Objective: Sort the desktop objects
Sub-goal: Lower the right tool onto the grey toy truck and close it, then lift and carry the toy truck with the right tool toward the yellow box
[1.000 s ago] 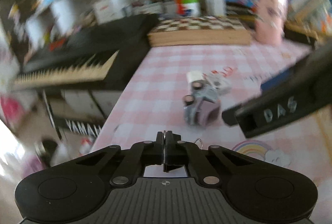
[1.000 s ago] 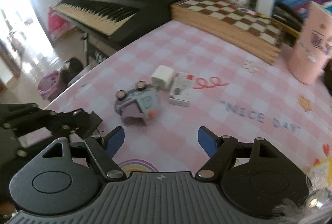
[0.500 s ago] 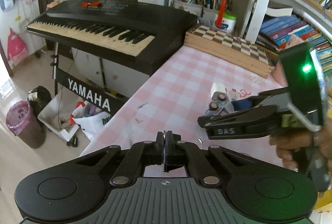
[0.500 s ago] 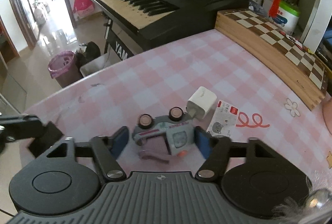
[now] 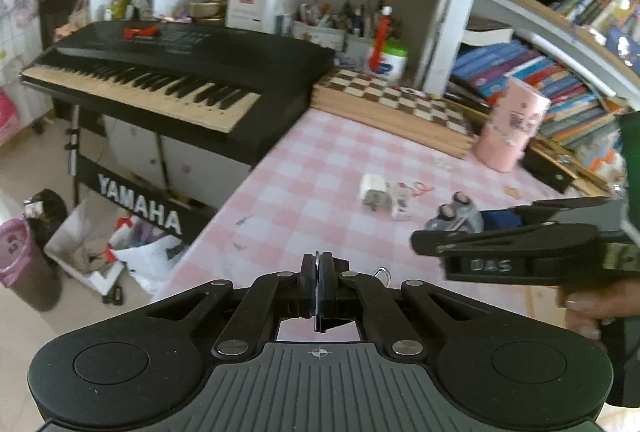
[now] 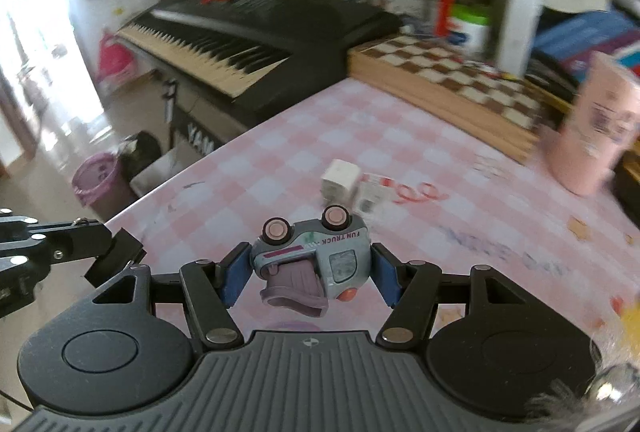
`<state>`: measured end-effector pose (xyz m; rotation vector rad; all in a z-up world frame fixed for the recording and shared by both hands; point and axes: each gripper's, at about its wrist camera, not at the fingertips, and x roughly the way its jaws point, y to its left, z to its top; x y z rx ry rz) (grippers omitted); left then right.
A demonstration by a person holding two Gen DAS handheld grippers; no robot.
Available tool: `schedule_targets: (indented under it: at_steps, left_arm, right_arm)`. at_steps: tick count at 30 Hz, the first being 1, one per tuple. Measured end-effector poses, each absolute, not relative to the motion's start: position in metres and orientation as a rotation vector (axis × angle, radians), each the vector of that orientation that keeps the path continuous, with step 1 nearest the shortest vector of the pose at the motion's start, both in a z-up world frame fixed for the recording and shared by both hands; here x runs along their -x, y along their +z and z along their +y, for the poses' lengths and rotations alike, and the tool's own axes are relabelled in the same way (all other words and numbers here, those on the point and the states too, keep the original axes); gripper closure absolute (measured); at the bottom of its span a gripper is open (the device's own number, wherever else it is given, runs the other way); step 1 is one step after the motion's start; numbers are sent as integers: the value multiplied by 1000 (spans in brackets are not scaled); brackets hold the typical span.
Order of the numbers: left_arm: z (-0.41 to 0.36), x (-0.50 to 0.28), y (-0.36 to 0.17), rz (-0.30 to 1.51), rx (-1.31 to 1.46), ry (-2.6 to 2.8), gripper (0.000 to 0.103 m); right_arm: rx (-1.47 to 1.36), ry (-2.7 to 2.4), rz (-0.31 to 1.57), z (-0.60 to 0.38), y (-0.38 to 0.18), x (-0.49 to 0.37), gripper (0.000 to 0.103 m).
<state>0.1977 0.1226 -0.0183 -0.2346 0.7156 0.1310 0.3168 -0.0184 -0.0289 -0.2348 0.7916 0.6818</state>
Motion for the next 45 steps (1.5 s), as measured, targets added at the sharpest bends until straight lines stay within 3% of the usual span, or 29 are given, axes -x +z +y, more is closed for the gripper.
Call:
schedule_targets:
  at_steps: [11,45]
  left_arm:
    - [117,-165,4,665,191,-71,103]
    - [96,-40,8,679,120,-411,103]
  right_arm:
    - [53,482,779,-79,10,-237,42]
    - [-92,175,814,-102,3,-25,42]
